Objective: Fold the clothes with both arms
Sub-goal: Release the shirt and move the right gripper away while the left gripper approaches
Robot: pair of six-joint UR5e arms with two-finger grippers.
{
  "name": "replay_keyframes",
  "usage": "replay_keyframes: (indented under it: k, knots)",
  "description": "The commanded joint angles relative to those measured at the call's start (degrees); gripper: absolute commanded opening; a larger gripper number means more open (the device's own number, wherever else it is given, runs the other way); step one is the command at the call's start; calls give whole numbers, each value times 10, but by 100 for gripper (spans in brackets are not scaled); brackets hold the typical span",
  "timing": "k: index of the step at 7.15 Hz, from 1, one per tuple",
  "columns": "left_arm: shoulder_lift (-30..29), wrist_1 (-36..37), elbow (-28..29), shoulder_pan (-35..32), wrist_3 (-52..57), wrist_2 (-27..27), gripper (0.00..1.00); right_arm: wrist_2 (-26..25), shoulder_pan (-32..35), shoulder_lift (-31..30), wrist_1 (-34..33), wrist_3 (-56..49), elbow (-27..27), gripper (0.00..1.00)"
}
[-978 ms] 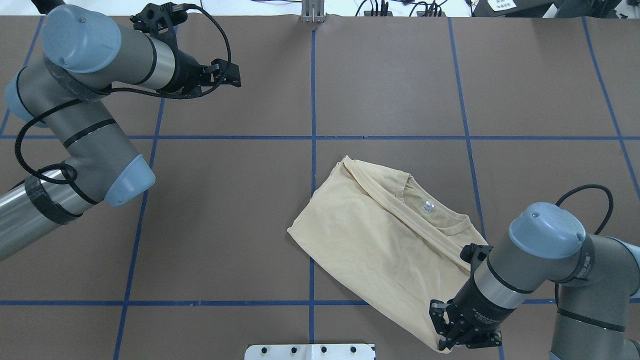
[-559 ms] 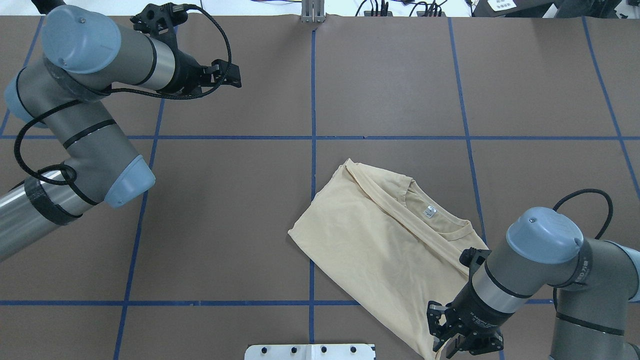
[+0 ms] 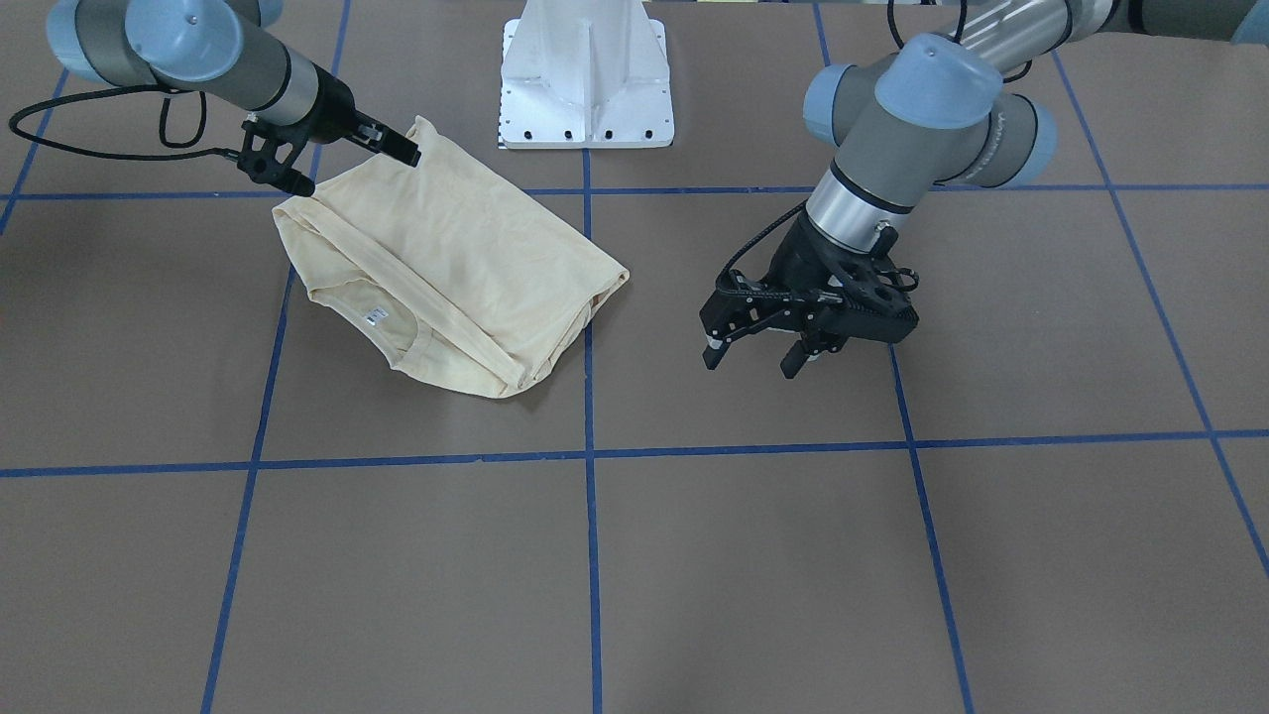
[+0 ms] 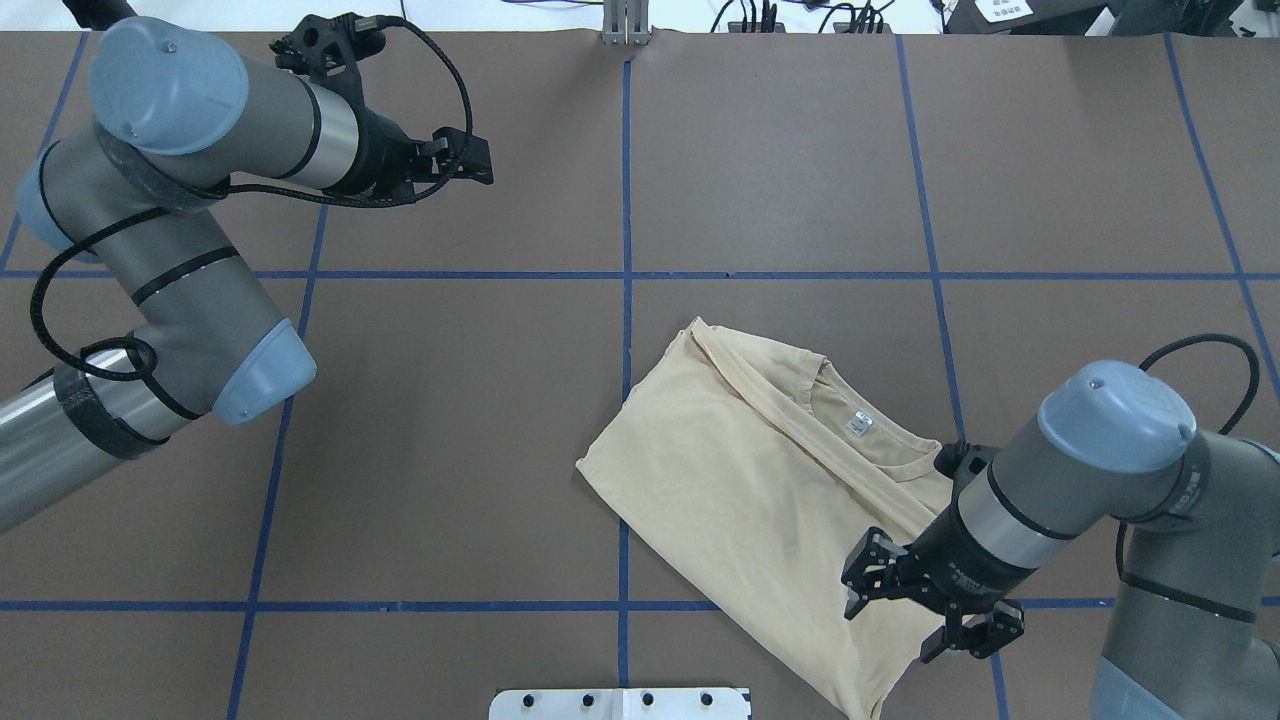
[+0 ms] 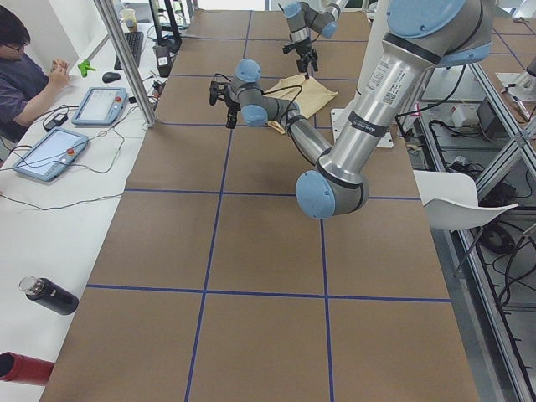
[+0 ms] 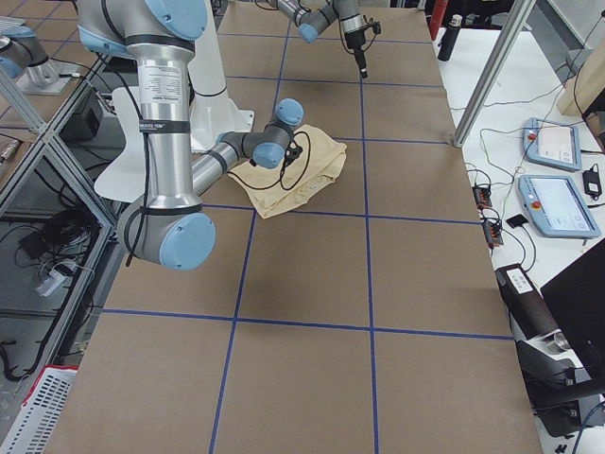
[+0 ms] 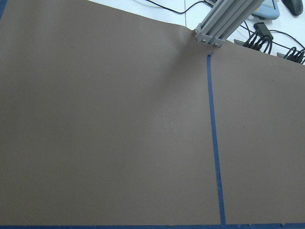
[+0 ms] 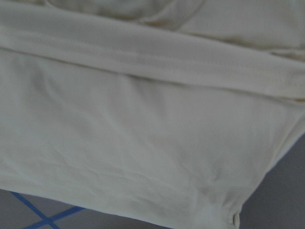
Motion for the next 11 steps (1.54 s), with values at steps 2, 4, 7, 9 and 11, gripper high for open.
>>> replay_keyframes:
  k: [2,4,7,9,11]
  knots:
    - [14,2,-49,142,-153,37,100,-37,119,35,-2,-107,-14,100]
    - [16,-1,-46,222,-169,111,100,-69,141,43,-3,-160,-19,100]
    - [36,-49,-23,235,-164,114,100,-62,172,42,-9,-289,-49,100]
    - [30,-57,3,237,-162,114,99,-68,174,43,-32,-311,-49,100]
    - [30,-56,5,237,-161,115,89,-69,174,43,-32,-311,-49,100]
